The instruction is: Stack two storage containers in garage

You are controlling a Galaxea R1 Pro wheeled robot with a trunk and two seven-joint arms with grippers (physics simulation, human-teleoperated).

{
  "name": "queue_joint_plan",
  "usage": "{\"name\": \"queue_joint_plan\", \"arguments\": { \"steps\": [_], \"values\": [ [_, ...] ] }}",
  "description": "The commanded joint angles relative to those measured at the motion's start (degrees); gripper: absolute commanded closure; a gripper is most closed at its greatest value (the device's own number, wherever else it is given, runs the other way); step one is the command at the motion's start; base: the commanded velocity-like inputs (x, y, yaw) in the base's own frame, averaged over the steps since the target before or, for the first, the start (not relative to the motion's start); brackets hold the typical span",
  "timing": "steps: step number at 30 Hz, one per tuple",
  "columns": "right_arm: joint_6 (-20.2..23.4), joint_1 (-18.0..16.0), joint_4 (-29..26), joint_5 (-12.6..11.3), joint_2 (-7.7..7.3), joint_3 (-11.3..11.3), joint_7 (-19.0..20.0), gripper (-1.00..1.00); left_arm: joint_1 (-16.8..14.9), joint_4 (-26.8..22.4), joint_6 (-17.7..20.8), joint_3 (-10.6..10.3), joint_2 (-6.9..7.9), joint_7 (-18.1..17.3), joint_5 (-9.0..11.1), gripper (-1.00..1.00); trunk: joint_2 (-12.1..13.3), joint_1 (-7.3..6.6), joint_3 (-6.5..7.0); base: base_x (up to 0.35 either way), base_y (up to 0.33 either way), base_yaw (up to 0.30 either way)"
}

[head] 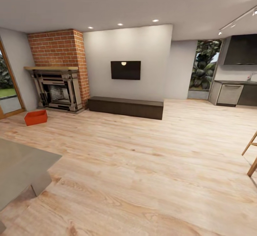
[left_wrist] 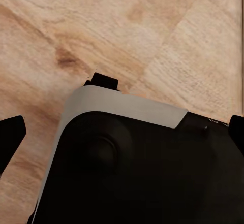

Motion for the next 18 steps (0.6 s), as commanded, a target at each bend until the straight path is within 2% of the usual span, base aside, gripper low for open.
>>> {"name": "queue_joint_plan", "arguments": {
  "steps": [1, 18],
  "values": [
    [-0.3, -0.1, 0.2, -0.6, 0.02, 0.5, 0.0, -1.0, 0.0, -0.1, 0.0, 0.0, 0.0, 0.0, 0.2, -1.0, 0.0, 0.03, -0.05, 0.323, 0.0, 0.0],
    [-0.3, -0.1, 0.2, -0.6, 0.02, 0.5, 0.0, -1.0, 0.0, -0.1, 0.0, 0.0, -0.01, 0.0, 0.1, -1.0, 0.0, 0.03, -0.05, 0.323, 0.0, 0.0]
  ]
}}
